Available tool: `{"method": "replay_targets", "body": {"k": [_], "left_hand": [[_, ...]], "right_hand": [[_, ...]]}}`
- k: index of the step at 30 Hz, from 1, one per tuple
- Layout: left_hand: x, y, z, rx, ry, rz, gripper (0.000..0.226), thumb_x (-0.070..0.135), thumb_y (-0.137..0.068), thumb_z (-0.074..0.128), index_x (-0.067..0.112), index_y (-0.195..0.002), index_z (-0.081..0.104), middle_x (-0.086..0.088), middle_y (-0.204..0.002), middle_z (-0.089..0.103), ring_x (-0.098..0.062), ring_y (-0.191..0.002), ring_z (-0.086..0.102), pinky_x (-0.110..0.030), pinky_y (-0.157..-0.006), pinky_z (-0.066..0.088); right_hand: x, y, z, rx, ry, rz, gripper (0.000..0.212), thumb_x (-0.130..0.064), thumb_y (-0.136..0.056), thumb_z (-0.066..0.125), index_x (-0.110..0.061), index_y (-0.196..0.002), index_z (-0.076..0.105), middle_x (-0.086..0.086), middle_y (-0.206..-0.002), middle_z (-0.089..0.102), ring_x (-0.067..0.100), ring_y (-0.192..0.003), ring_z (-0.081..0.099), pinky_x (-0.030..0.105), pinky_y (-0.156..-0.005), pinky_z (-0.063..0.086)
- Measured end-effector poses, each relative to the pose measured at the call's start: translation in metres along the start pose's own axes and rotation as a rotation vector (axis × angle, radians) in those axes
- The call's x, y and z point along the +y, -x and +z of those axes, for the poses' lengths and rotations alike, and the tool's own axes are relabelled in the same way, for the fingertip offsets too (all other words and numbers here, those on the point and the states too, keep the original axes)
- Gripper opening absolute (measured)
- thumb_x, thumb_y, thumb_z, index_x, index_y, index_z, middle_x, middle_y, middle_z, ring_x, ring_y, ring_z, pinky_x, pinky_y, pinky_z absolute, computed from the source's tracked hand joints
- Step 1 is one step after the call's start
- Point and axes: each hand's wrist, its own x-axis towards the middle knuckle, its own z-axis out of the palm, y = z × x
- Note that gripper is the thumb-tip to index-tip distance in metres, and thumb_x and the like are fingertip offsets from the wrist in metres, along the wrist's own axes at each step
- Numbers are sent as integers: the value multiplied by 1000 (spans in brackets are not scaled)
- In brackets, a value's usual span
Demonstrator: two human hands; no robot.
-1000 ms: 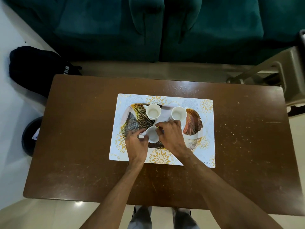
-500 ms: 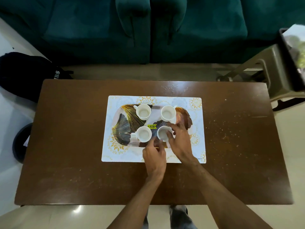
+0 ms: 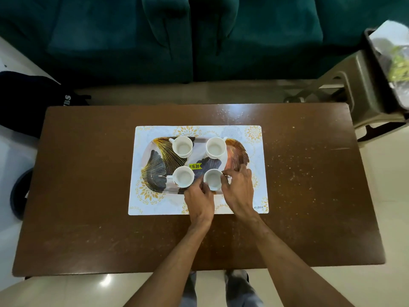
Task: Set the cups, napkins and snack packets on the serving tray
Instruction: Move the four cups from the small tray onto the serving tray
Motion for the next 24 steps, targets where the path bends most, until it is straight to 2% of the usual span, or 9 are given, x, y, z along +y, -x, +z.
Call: {"method": "replay_targets", "body": {"k": [3, 8, 18, 21, 24], "left_hand": [[1, -2, 0, 3, -24, 4, 26, 11, -98, 58, 14, -119, 72, -8, -104, 76, -28, -97, 65, -16, -78, 29], [-4, -7, 2, -15, 3, 23, 24, 14, -99, 56, 16, -118, 71, -6, -105, 76, -26, -97, 68, -37, -85, 53], [-7, -14, 5, -18, -28, 95, 31, 14, -101, 54, 22, -126, 69, -5, -109, 76, -26, -98, 69, -38, -88, 54], [-8, -14, 6, -16, -39, 104, 30, 13, -101, 53, 21, -125, 69, -6, -108, 76, -26, -99, 68, -31, -85, 49], [-7, -14, 5, -4, -78, 112, 30, 14, -101, 53, 22, -126, 69, -5, -106, 76, -25, -98, 67, -22, -79, 37]], "right_hand": [[0, -1, 1, -9, -1, 16, 23, -25, -91, 63, -14, -105, 77, 12, -115, 58, 30, -109, 49, 45, -81, 50], [-1, 0, 2, 15, 3, 41, 24, -28, -92, 64, -14, -105, 77, 12, -118, 62, 27, -109, 51, 43, -82, 51], [0, 3, 3, 36, 10, 83, 25, -32, -94, 64, -16, -109, 76, 13, -126, 62, 27, -115, 52, 43, -90, 50], [0, 3, 4, 36, 11, 89, 25, -33, -94, 64, -17, -109, 76, 14, -126, 63, 28, -116, 52, 45, -90, 51], [0, 4, 4, 30, 4, 94, 25, -33, -94, 64, -17, -109, 76, 13, -126, 62, 28, -116, 53, 46, -90, 52]]}}
